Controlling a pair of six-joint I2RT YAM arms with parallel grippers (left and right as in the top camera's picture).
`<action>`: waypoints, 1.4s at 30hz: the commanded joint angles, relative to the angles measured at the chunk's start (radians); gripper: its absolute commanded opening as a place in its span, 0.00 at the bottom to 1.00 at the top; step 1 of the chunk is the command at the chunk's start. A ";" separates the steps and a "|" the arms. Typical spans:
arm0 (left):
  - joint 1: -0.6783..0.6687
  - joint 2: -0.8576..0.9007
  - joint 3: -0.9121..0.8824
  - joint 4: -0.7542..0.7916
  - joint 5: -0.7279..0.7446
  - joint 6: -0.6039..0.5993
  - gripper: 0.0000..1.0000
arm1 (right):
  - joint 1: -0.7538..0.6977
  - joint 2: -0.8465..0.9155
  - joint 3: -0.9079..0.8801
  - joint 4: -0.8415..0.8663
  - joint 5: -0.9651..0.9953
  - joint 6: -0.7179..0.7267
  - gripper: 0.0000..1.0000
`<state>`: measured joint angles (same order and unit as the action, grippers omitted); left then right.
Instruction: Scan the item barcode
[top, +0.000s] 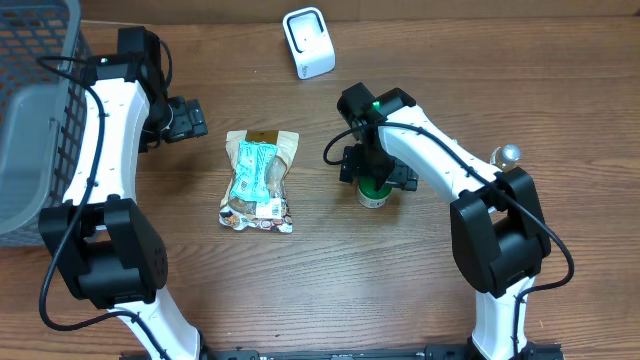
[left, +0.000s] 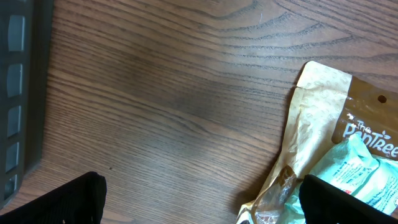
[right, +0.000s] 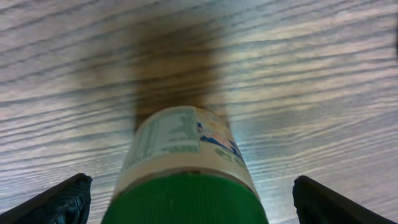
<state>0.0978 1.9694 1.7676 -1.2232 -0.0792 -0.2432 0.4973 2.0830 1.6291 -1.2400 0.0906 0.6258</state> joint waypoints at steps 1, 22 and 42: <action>-0.007 -0.010 0.015 0.001 -0.006 0.012 0.99 | -0.006 0.000 -0.029 0.018 -0.007 -0.006 0.99; -0.007 -0.010 0.015 0.001 -0.006 0.012 0.99 | -0.006 -0.011 -0.065 0.079 -0.011 -0.055 0.96; -0.007 -0.010 0.015 0.001 -0.006 0.012 0.99 | -0.007 -0.048 -0.063 0.093 -0.049 -0.055 0.94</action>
<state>0.0978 1.9694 1.7676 -1.2232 -0.0792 -0.2432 0.4973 2.0766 1.5452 -1.1484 0.0589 0.5705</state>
